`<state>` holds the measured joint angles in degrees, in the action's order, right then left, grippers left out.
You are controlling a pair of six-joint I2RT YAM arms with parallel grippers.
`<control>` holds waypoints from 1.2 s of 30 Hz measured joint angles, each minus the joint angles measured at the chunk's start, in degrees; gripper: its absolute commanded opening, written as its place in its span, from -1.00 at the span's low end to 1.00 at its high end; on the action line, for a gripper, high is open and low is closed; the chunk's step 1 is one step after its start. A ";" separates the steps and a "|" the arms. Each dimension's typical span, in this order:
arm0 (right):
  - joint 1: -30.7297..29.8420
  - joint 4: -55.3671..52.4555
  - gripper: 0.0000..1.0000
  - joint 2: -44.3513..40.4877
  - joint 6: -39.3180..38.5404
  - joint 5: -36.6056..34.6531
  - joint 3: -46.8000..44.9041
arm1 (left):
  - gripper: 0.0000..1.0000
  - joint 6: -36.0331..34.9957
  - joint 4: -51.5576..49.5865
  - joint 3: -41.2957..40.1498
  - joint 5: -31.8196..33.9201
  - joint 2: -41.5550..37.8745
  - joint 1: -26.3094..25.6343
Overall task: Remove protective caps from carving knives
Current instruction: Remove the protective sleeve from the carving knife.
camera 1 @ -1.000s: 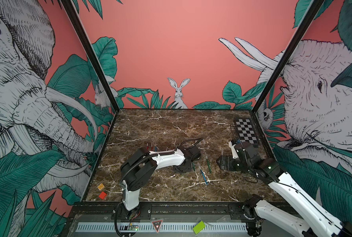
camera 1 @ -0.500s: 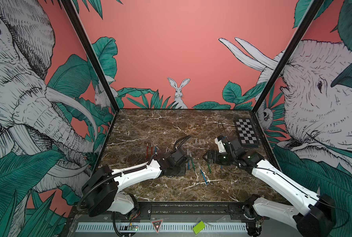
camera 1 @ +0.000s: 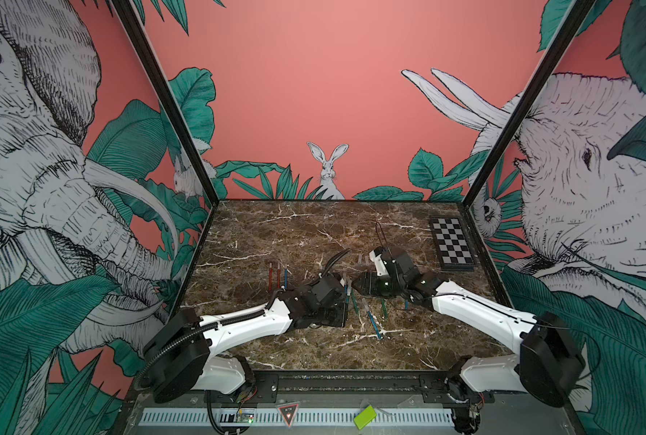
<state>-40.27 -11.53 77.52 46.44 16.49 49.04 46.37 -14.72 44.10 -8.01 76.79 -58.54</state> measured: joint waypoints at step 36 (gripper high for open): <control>-1.38 6.16 -0.95 4.83 5.22 -0.50 0.00 | -1.00 -0.11 1.18 0.02 0.37 0.83 -1.81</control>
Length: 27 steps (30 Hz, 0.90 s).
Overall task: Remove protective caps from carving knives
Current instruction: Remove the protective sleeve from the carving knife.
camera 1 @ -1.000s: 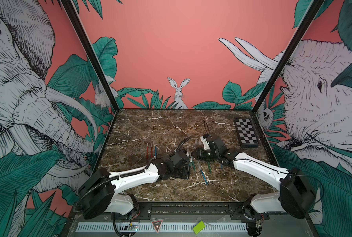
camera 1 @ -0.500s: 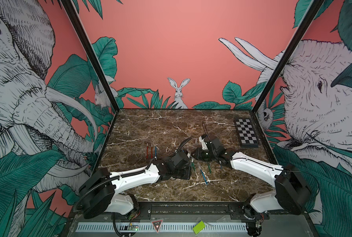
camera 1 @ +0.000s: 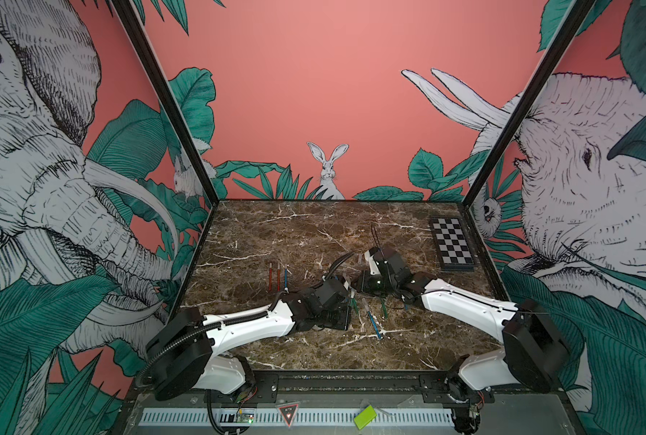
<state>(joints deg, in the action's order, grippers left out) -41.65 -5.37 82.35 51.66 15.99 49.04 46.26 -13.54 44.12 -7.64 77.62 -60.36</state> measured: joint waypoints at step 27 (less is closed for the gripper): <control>5.42 -9.77 -1.00 1.07 -4.66 -3.30 13.20 | -1.00 -0.28 -1.40 0.70 2.40 -0.15 -0.92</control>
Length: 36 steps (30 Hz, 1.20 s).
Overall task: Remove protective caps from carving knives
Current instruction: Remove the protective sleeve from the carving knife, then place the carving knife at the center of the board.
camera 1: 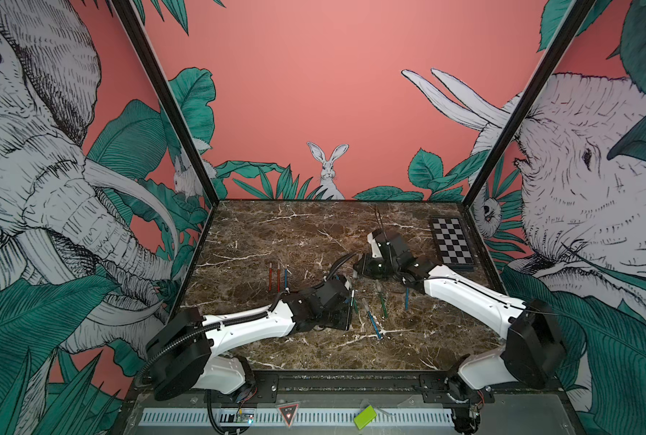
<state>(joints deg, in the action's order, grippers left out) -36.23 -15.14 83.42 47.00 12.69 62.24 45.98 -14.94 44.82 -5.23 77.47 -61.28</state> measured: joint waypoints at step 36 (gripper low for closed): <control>7.82 -35.60 -1.00 -33.44 -20.79 -8.44 -8.26 | -1.00 -14.03 -32.11 25.46 18.18 21.97 27.12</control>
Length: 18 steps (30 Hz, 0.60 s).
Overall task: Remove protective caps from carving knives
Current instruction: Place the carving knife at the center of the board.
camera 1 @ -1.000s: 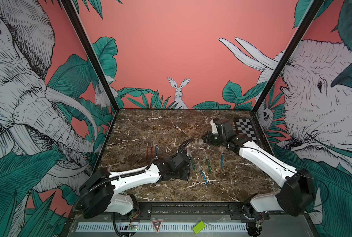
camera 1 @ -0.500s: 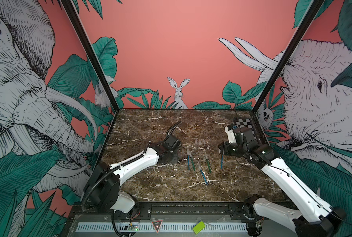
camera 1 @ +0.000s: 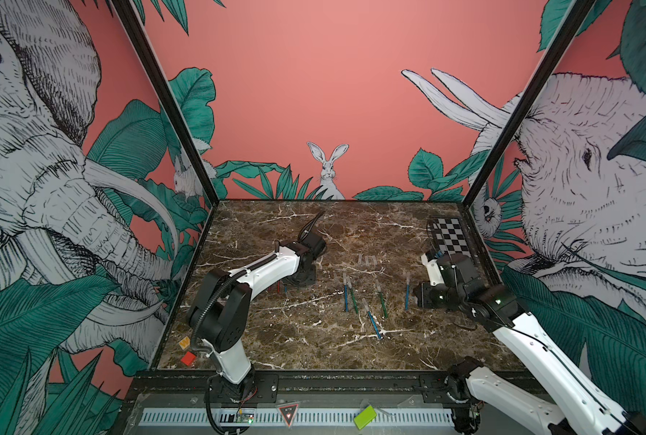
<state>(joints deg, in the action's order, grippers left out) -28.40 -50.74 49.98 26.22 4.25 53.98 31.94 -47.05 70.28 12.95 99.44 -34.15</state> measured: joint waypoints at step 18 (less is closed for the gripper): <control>0.00 -0.98 -1.00 -0.90 -0.11 0.04 -0.46 | -1.00 -1.97 -0.20 3.28 1.73 8.70 4.33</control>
<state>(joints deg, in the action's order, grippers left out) -28.40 -51.72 49.08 26.11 4.29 53.52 29.98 -47.24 73.56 14.68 108.14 -29.82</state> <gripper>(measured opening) 0.072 0.093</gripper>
